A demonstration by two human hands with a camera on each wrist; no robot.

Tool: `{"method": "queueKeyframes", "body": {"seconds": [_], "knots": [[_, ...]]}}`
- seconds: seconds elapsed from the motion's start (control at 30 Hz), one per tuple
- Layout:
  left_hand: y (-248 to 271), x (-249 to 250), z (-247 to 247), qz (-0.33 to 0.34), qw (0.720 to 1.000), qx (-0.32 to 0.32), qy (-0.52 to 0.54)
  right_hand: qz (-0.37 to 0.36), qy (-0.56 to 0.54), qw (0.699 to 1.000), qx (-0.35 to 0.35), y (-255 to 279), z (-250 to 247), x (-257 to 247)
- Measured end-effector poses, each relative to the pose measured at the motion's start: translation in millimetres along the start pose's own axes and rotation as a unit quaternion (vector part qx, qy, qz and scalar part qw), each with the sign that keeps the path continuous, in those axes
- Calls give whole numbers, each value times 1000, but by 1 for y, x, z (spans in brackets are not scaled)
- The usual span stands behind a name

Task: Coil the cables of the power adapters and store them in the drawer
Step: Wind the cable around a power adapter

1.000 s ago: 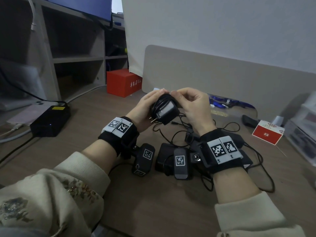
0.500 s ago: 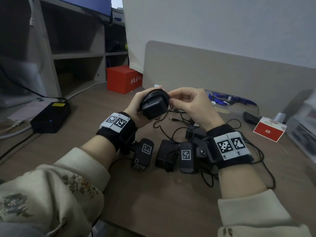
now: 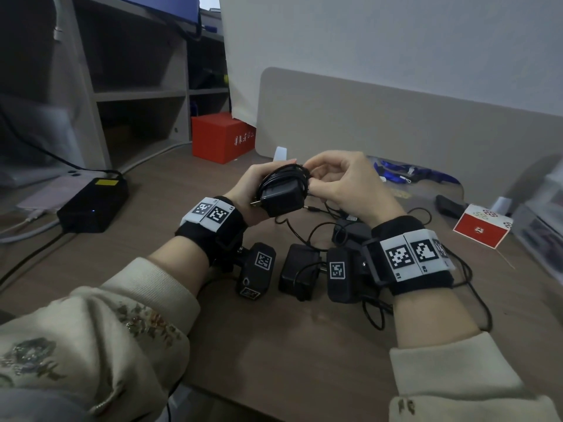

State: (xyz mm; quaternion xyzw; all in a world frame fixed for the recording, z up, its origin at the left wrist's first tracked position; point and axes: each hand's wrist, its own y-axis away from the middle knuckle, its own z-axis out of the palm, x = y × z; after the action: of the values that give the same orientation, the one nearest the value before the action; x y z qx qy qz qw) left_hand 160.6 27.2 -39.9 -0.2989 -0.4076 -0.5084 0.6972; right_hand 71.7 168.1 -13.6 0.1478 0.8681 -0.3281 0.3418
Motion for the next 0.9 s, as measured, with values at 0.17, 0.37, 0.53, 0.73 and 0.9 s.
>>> {"method": "queueKeyframes", "body": {"seconds": [0.17, 0.37, 0.53, 0.73, 0.9], "knots": [[1, -2, 2, -6, 1000, -23, -14, 8, -31, 999, 15, -1, -2, 0], [3, -1, 2, -35, 998, -26, -43, 19, -82, 996, -12, 0, -6, 0], [7, -1, 5, -39, 992, -22, -114, 16, -129, 991, -27, 0, -9, 1], [6, -2, 4, -28, 992, -29, -122, 61, -223, 973, -24, -3, -4, 4], [4, -3, 3, 11, 993, -40, -108, 102, -237, 966, -14, -3, -2, 5]]}}
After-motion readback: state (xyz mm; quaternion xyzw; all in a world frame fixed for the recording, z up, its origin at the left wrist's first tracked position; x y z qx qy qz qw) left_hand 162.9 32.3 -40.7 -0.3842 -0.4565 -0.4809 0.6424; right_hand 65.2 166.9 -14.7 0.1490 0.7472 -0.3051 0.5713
